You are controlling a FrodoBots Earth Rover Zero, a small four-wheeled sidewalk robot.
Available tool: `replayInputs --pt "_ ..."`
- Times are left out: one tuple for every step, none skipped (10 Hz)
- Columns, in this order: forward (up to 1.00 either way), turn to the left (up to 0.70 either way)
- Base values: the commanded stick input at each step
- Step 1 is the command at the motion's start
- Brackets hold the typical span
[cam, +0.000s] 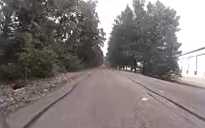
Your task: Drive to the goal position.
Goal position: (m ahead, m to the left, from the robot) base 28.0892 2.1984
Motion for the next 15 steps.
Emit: replayInputs --pt "0.7 0.0" --pt "0.7 -0.11" --pt "0.7 -0.24" --pt "0.7 -0.3" --pt "0.7 -0.2" --pt "0.7 -0.06" --pt "0.7 0.0" --pt "0.7 0.0" --pt "0.7 0.0" --pt "0.7 0.0" --pt "0.7 0.0" --pt "0.7 0.0" --pt "0.7 0.0" --pt "0.7 0.0" --pt "0.7 0.0"
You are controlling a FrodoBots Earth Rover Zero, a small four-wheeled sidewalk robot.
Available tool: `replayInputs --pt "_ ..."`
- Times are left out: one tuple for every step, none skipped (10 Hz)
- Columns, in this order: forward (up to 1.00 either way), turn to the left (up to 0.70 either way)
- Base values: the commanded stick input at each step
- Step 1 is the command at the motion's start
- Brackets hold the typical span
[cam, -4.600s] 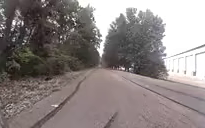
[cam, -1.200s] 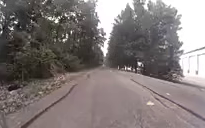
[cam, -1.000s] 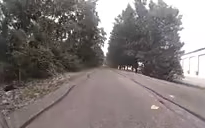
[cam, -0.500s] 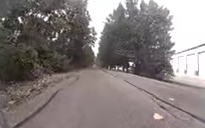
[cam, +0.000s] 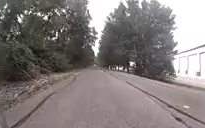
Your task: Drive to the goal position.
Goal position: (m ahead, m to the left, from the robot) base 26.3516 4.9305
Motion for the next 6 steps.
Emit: replayInputs --pt "0.7 0.0" --pt "0.7 0.0" --pt "0.7 0.0" --pt "0.7 0.0" --pt "0.7 0.0" --pt "0.7 0.0"
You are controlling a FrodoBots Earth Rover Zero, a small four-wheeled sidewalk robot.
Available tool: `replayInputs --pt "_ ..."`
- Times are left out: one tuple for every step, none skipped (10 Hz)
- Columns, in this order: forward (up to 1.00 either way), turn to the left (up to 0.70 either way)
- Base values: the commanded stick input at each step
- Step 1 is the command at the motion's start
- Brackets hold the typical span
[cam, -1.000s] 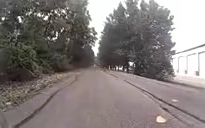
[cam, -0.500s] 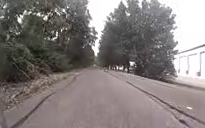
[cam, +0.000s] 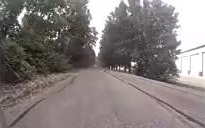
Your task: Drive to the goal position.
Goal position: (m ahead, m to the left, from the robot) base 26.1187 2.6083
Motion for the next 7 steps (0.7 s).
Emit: replayInputs --pt "0.7 0.0" --pt "0.7 0.0" --pt "0.7 0.0" --pt "0.7 0.0" --pt "0.7 0.0" --pt "0.7 0.0" --pt "0.7 0.0"
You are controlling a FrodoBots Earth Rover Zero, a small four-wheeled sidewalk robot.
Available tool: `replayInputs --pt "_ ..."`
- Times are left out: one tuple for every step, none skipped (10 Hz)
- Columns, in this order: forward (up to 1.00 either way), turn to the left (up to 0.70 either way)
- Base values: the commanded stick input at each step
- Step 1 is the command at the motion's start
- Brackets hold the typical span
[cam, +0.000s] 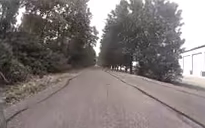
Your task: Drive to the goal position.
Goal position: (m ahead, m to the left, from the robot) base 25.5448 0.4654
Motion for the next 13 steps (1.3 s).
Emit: replayInputs --pt "0.7 0.0" --pt "0.7 0.0" --pt "0.7 0.0" --pt "0.7 0.0" --pt "0.7 0.0" --pt "0.7 0.0" --pt "0.7 0.0" --pt "0.7 0.0" --pt "0.7 0.0" --pt "0.7 0.0" --pt "0.7 0.0" --pt "0.7 0.0" --pt "0.7 0.0"
